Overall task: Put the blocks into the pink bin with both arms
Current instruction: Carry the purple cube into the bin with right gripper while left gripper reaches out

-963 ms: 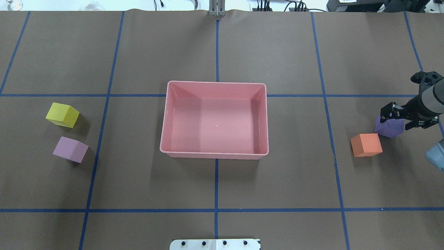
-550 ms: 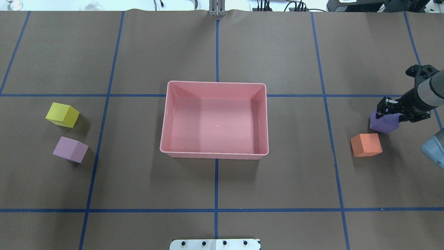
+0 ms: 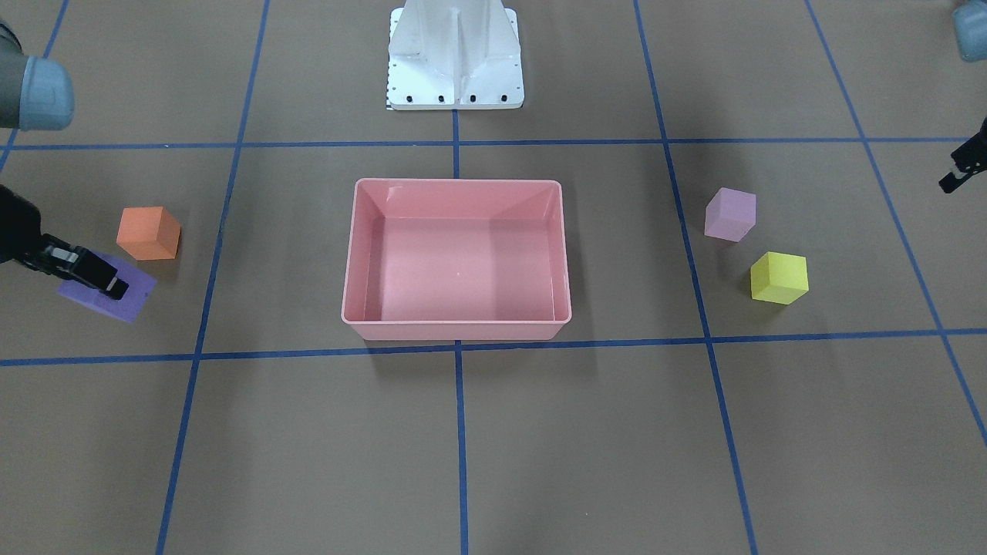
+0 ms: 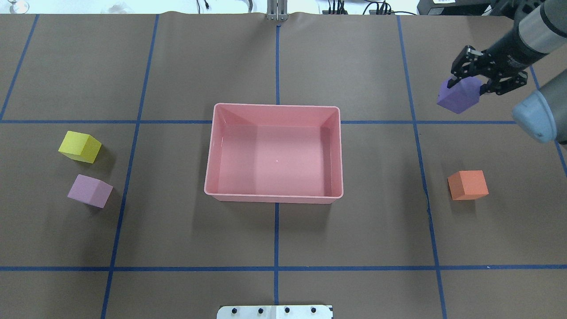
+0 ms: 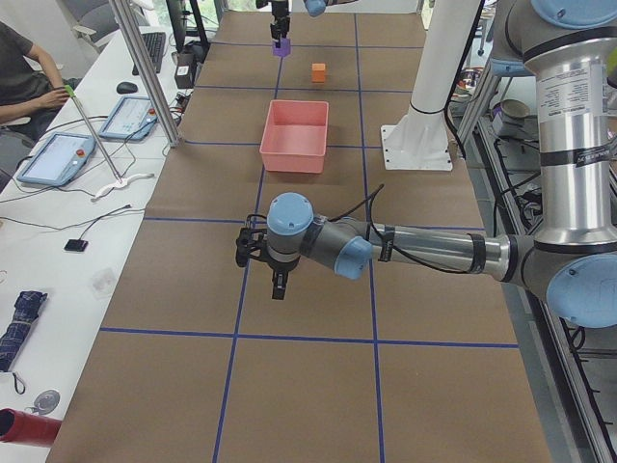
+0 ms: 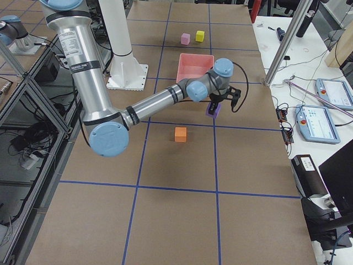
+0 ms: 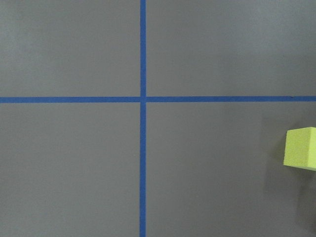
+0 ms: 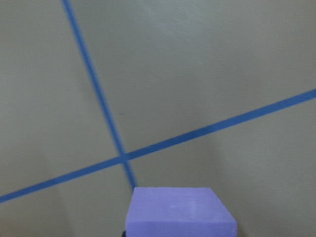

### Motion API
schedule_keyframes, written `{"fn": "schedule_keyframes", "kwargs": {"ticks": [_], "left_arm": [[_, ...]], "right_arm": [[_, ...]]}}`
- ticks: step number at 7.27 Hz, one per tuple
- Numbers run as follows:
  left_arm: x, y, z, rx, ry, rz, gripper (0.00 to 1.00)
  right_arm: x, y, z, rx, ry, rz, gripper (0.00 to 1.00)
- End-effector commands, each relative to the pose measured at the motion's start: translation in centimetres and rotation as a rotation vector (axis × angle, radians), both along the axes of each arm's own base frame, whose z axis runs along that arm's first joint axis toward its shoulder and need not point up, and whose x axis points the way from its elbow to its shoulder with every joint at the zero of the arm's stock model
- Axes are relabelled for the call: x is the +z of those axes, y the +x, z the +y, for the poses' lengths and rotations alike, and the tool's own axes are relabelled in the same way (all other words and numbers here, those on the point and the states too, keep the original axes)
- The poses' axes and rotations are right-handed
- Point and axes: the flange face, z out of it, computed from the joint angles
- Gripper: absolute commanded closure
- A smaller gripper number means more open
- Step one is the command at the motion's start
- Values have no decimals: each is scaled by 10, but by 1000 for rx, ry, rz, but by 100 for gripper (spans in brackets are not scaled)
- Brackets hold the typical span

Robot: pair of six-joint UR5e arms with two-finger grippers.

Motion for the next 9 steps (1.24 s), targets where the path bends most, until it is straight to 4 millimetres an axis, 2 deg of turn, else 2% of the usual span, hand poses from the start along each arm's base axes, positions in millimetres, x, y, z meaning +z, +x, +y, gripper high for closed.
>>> {"fn": "schedule_keyframes", "kwargs": {"ticks": [1, 2, 3, 4, 5, 6, 7, 8, 9], "left_arm": [[-35, 59, -19, -24, -93, 56, 0], [-44, 84, -20, -5, -114, 62, 0], [-55, 100, -22, -6, -137, 72, 0], [-68, 117, -26, -41, -203, 93, 0], [-86, 130, -23, -30, -182, 99, 0], [-95, 136, -21, -20, -163, 102, 0], [-104, 158, -21, -25, -168, 92, 0], [-115, 198, -8, -38, -182, 63, 0], [-112, 221, 2, -39, -188, 32, 0]], "right_arm": [[-106, -94, 19, 37, -63, -2, 100], [-135, -159, 46, 54, -65, 18, 100], [-156, -194, 68, 48, -71, 1, 100], [-164, -220, 88, 38, -62, -27, 100], [-166, -249, 107, 57, -58, -24, 100], [-160, -269, 114, 63, -44, 0, 100], [-151, -284, 116, 51, -46, 11, 100], [-146, -294, 119, 46, -37, 15, 100], [-143, -300, 124, 37, -36, 22, 62]]}}
